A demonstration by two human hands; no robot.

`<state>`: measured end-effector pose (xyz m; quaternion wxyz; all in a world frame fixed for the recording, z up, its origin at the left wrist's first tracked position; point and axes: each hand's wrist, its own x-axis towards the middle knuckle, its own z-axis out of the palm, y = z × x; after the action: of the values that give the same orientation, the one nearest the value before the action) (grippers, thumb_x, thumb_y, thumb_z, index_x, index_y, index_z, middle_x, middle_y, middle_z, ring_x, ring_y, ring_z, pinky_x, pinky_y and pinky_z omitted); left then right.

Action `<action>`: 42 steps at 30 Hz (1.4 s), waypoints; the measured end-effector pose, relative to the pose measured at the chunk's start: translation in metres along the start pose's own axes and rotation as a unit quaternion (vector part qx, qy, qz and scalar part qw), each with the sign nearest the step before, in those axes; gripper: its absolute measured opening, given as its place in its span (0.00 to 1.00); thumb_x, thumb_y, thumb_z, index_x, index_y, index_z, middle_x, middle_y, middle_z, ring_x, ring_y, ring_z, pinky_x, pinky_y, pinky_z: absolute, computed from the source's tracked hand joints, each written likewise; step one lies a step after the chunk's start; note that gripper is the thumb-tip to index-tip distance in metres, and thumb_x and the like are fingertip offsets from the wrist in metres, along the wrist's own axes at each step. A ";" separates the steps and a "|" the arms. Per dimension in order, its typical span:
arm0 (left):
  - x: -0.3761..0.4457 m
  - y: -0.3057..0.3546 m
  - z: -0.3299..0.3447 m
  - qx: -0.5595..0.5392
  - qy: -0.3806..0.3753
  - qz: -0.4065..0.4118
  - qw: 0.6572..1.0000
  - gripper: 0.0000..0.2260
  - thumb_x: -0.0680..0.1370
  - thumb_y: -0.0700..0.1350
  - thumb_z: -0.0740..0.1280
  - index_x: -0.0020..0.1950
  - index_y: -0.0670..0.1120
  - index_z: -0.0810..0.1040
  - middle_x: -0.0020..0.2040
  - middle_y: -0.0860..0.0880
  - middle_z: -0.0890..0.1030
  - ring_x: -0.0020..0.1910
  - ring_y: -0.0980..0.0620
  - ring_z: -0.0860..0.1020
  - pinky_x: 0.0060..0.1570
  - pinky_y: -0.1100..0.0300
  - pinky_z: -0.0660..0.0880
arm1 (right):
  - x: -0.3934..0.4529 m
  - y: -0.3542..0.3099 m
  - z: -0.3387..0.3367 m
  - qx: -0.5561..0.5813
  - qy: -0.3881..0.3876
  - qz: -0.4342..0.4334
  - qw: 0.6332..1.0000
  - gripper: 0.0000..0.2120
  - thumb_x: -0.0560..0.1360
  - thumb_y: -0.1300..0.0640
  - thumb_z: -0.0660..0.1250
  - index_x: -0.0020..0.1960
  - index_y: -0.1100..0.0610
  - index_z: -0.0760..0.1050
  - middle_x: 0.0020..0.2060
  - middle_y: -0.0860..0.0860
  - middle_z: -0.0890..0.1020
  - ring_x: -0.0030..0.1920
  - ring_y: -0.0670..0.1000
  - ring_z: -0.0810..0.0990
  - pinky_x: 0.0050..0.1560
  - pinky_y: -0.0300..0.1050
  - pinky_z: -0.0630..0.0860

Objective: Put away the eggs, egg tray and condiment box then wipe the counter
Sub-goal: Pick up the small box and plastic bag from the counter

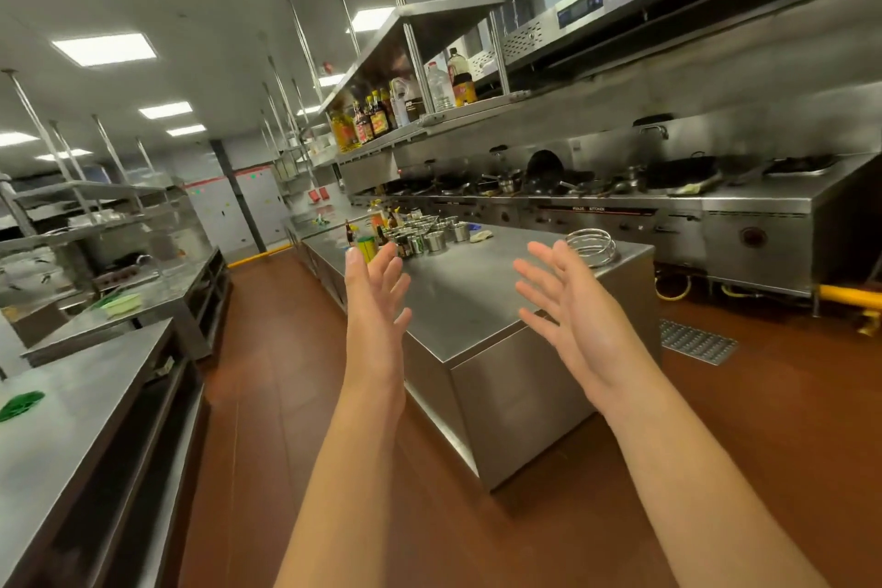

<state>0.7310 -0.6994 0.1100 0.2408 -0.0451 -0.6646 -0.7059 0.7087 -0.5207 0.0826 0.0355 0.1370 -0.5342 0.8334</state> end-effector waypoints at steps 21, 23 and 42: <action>-0.056 -0.078 -0.094 -0.006 0.092 -0.145 0.985 0.28 0.81 0.67 0.47 0.72 0.57 0.72 0.72 0.53 0.74 0.68 0.57 0.73 0.74 0.49 0.63 | -0.044 0.108 0.044 -0.049 -0.024 0.161 0.985 0.22 0.82 0.39 0.52 0.72 0.46 0.69 0.68 0.45 0.76 0.68 0.46 0.74 0.72 0.54 0.69; -0.056 -0.078 -0.114 -0.001 0.106 -0.141 0.984 0.27 0.81 0.67 0.46 0.72 0.57 0.72 0.73 0.53 0.73 0.69 0.57 0.73 0.73 0.50 0.64 | -0.044 0.118 0.063 -0.050 -0.040 0.171 0.983 0.23 0.82 0.39 0.52 0.73 0.46 0.69 0.68 0.45 0.76 0.67 0.46 0.74 0.71 0.53 0.69; -0.056 -0.087 -0.393 0.067 0.252 -0.140 0.955 0.29 0.81 0.68 0.46 0.77 0.57 0.67 0.75 0.55 0.70 0.72 0.56 0.70 0.71 0.55 0.64 | -0.044 0.259 0.331 -0.103 -0.162 0.225 0.955 0.22 0.82 0.40 0.53 0.73 0.46 0.69 0.67 0.45 0.77 0.66 0.45 0.75 0.69 0.51 0.71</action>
<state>0.8464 -1.0609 -0.0351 0.3018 0.2438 -0.6278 -0.6748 0.7604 -0.9258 -0.0275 -0.2260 0.1422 -0.6324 0.7272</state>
